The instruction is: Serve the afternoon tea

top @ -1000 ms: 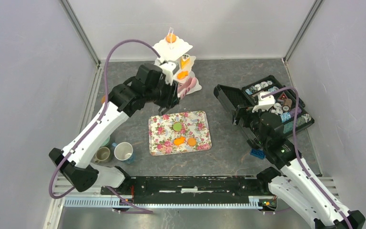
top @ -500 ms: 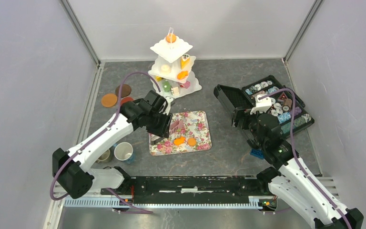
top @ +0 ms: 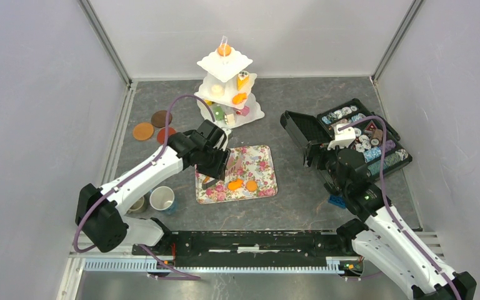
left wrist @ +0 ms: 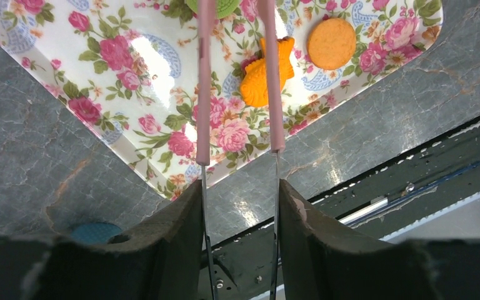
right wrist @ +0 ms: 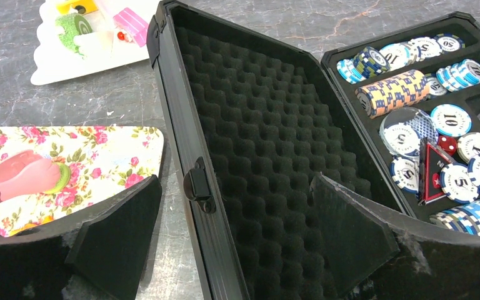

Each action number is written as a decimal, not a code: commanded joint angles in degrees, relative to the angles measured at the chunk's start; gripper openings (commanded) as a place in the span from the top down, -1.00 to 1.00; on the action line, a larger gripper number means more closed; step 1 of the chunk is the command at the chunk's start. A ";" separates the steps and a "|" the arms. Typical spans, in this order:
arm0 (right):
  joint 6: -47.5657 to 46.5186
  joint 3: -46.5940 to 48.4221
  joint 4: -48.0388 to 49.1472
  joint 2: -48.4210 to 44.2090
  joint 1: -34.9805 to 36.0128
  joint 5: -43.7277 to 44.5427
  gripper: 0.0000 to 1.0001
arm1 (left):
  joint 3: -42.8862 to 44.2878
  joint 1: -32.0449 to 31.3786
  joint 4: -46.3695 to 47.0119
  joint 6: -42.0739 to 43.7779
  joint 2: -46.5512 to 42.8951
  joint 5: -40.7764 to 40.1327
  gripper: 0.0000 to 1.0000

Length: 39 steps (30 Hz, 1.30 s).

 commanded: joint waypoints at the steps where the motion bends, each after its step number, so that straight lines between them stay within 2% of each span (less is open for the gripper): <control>1: 0.03 -0.64 2.77 0.13 0.28 0.17 -0.96 | -0.49 -0.28 2.93 -1.23 -1.25 -1.20 -0.03; 5: -0.09 -0.55 3.18 0.61 0.26 0.06 -0.96 | -0.60 -0.28 2.89 -0.83 -0.37 -2.09 -0.14; 24: -0.23 -0.27 3.62 1.76 0.29 0.20 -0.96 | -0.95 -0.28 2.37 0.10 3.62 -2.67 -0.13; 34: -0.07 0.26 4.43 2.84 0.26 -0.42 -0.96 | -0.19 -0.28 1.47 0.02 2.59 -2.95 0.25; 39: -0.32 0.61 3.94 2.33 0.25 0.27 -0.96 | 2.30 -0.28 0.64 0.08 0.47 -3.08 0.34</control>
